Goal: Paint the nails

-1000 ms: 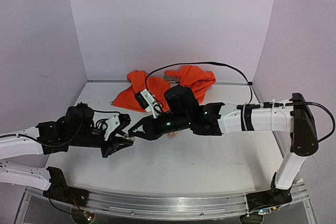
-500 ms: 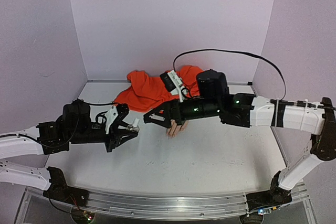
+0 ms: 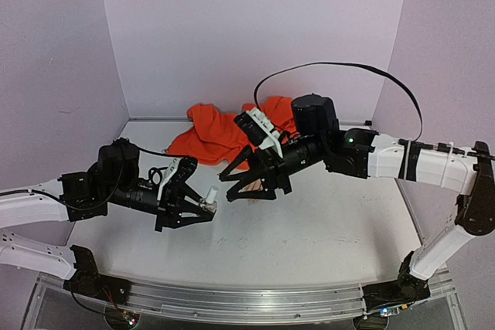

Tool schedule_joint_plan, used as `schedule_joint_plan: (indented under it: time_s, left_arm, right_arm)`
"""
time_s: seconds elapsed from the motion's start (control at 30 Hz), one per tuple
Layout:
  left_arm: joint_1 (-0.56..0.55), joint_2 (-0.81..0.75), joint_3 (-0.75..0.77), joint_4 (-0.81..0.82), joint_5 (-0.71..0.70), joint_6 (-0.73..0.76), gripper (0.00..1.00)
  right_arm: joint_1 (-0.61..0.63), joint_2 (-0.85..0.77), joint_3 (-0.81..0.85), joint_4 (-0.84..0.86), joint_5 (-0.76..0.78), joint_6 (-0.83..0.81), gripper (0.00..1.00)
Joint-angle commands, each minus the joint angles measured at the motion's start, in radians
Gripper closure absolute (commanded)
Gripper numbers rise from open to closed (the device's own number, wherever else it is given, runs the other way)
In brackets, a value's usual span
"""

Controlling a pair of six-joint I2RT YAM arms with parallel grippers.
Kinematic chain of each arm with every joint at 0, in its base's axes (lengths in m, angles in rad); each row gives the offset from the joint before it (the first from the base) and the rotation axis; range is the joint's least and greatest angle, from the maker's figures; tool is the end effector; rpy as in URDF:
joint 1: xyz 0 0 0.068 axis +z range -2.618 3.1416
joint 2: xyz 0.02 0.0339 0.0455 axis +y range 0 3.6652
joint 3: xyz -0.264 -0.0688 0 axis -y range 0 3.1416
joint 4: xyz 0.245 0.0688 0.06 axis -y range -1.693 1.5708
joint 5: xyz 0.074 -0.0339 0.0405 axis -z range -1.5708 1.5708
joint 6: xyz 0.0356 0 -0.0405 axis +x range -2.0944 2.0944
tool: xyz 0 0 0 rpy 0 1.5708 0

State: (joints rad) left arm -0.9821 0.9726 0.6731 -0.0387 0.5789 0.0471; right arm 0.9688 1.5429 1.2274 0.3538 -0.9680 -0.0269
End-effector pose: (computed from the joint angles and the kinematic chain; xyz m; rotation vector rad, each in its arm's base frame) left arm 0.1065 -0.1946 0.2823 1.3436 1.5242 -1.1632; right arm 0.1787 0.3119 0.3620 -1.4717 0.9496 1.4448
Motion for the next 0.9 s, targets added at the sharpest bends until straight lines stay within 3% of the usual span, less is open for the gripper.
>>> schedule_joint_plan:
  time_s: [0.0,0.1,0.53,0.87]
  left_arm:
    - [0.000,-0.003,0.072,0.076,0.134,-0.029,1.00]
    - [0.000,0.012,0.087,0.076,0.163,-0.027,1.00]
    - [0.000,0.050,0.111,0.080,0.199,-0.022,1.00]
    - [0.000,0.064,0.116,0.080,0.197,-0.019,1.00]
  right_arm:
    - [-0.006,0.015,0.056,0.018,-0.183,-0.112,0.51]
    - [-0.004,0.041,0.079,0.021,-0.207,-0.093,0.59]
    - [0.005,0.105,0.125,0.050,-0.242,-0.052,0.59]
    - [0.022,0.143,0.148,0.054,-0.261,-0.047,0.68]
